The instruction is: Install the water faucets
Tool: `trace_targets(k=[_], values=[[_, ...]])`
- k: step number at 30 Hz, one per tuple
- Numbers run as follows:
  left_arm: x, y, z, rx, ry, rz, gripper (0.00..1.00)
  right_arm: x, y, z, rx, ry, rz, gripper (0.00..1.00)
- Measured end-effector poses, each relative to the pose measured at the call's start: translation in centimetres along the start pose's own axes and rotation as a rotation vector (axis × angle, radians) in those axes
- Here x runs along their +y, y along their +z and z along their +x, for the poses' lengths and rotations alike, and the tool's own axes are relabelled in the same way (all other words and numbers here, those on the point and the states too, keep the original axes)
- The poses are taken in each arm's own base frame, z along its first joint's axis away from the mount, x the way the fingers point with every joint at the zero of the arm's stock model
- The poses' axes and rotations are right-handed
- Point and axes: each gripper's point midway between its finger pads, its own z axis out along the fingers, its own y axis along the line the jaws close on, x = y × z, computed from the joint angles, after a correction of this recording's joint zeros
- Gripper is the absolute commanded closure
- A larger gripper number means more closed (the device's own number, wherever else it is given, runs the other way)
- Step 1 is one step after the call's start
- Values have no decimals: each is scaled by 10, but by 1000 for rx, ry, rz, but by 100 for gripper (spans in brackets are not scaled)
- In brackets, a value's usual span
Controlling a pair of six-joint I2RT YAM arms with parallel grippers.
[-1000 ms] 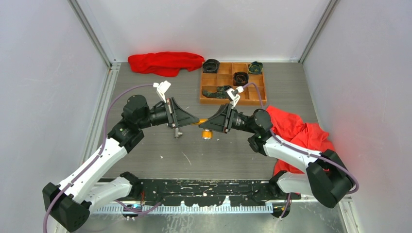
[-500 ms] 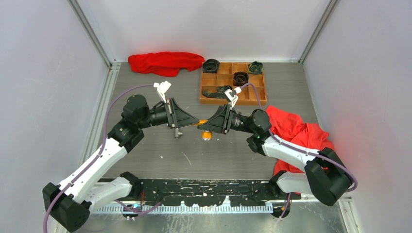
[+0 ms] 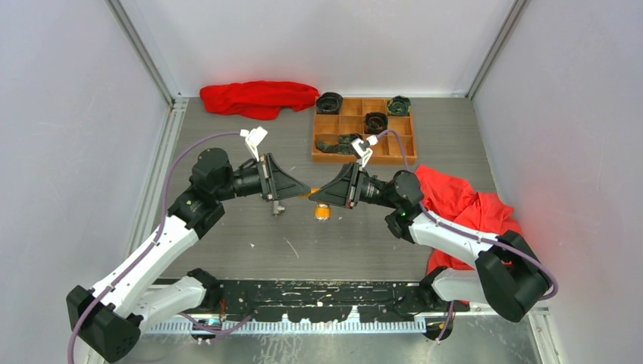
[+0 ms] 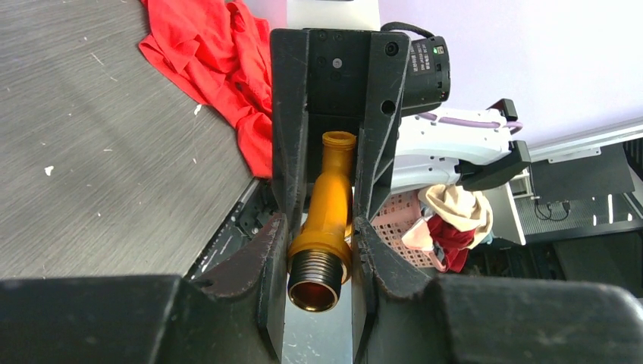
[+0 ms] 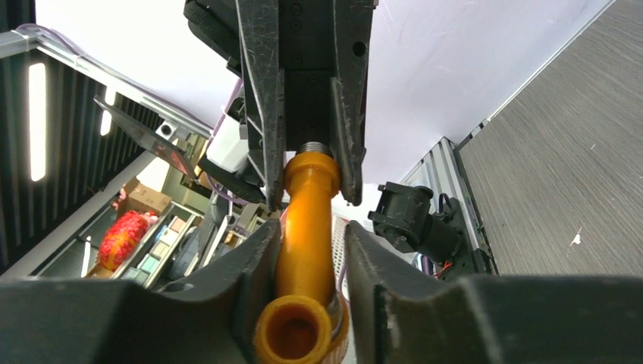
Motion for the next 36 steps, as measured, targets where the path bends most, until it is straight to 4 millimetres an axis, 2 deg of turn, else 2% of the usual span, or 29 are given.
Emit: trace_targets(k=[5,6,7,9,11,12,14,15,19,22,27,30,33,36], values=[[1,0,1,2,-1,-4,100,1,0,-2,-7,-1,-2,98],[1,0,0,2,0,-4,100,1,0,-2,-7,-4,-3,99],[1,0,1,2,1,-4,95,1,0,-2,-7,-4,-2,100],[2,0,1,4,0,-7,64,0,0,-1,-6,-5,1,100],[5,-1,2,11,1,-25,39,-4,0,-1,0,-13,17,100],[7,-2,2,14,7,-42,30,-6,0,0,3,-21,29,100],[12,-6,1,20,20,-107,18,-16,-4,0,4,-37,93,100],[15,-9,-2,13,39,-147,16,-25,-8,-2,-8,-40,152,100],[32,-32,-22,-64,129,-375,14,-60,-42,-20,-123,-104,433,100],[67,-52,-22,-70,152,-579,15,-81,-77,-34,-211,-163,633,100],[149,-65,4,65,88,-881,25,-103,-117,-42,-269,-209,846,100],[207,-71,24,186,35,-1078,25,-111,-127,-40,-264,-216,906,100],[244,-75,37,274,3,-1201,25,-114,-131,-39,-259,-214,931,100],[270,-70,45,348,-27,-1264,25,-114,-132,-38,-258,-212,937,100]])
